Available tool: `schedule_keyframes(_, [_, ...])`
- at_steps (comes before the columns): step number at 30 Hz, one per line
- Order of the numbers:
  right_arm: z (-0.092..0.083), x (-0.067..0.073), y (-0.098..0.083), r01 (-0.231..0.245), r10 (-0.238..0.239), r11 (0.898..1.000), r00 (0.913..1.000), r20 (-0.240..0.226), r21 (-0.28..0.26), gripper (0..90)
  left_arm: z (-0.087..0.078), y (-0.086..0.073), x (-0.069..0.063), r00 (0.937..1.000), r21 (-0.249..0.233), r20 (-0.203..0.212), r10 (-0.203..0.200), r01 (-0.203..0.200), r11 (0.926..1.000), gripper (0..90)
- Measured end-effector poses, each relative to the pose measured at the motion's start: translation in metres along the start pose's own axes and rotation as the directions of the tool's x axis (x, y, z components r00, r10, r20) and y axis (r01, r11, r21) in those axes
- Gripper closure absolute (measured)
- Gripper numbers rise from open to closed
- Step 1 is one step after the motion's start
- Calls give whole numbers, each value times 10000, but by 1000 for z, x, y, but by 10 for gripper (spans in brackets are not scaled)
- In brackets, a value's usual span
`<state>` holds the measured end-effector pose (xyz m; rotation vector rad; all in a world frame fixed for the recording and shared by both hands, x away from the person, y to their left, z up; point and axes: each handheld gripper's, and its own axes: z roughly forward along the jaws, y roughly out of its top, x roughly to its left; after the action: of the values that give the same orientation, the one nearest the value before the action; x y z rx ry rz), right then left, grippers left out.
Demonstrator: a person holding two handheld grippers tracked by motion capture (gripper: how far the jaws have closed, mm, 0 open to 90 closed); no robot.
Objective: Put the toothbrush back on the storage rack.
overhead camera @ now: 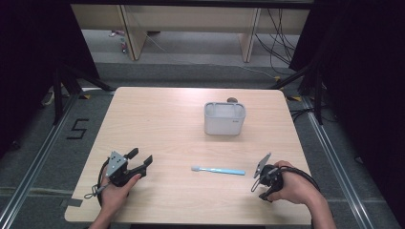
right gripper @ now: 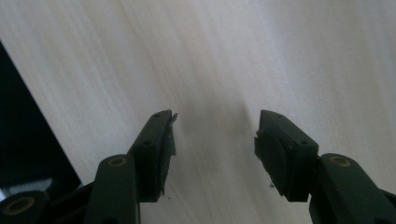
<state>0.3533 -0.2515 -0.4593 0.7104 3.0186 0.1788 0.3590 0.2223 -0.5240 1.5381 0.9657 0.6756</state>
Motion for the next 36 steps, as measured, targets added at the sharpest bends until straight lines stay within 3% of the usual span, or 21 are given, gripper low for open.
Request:
schedule_keyframes(1, [2,0,4,349,-340,9985,9992,-217,431,466,0,0,0,10000,11,18,-30,30,10000,312])
schedule_keyframes(2, [3,-2,6,577,-576,9961,9983,-26,673,467,0,0,0,10000,-11,30,-45,45,10000,311])
schedule_keyframes(7, [5,-3,14,705,-686,9888,9975,-190,1317,469,0,0,1,10000,-5,44,-63,63,10000,311])
schedule_keyframes(9, [6,-5,16,1045,-1022,9871,9944,-256,1212,467,0,0,1,10000,-21,59,-61,61,10000,311])
schedule_keyframes(12, [5,-4,19,732,-702,9869,9972,-255,1439,468,0,0,0,10000,-16,64,-62,62,10000,311])
schedule_keyframes(14, [5,-7,20,1078,-1052,9841,9941,-257,1413,468,-2,0,-1,9998,212,-61,-171,172,9996,311])
schedule_keyframes(15, [5,-6,21,819,-786,9858,9965,-280,1464,468,-2,0,-1,9998,212,-61,-171,172,9996,311])
schedule_keyframes(16, [6,-8,21,1024,-989,9850,9946,-321,1391,468,0,0,-1,9999,37,84,-73,73,10000,311])
schedule_keyframes(18, [5,-7,23,812,-782,9853,9966,-253,1502,468,0,0,-1,9999,15,98,-84,83,10000,311])
schedule_keyframes(24, [6,-12,27,940,-906,9834,9955,-285,1549,467,-2,0,-2,9998,196,-20,-182,183,9996,310])
schedule_keyframes(25, [6,-14,28,928,-890,9841,9955,-313,1514,466,0,0,-1,9998,0,128,-124,124,9999,310])
schedule_keyframes(27, [6,-15,29,949,-915,9837,9954,-289,1528,464,-1,0,-2,9998,177,14,-184,184,9997,310])
schedule_keyframes(28, [6,-16,30,1029,-997,9821,9946,-280,1578,462,1,0,-1,9998,-10,167,-78,79,10000,310])
schedule_keyframes(30, [6,-16,30,859,-835,9846,9963,-221,1524,461,0,0,-1,9999,22,142,-97,97,10000,310])
schedule_keyframes(36, [5,-20,39,1110,-1086,9822,9938,-241,1513,450,1,0,-2,9999,22,109,-86,86,10000,310])
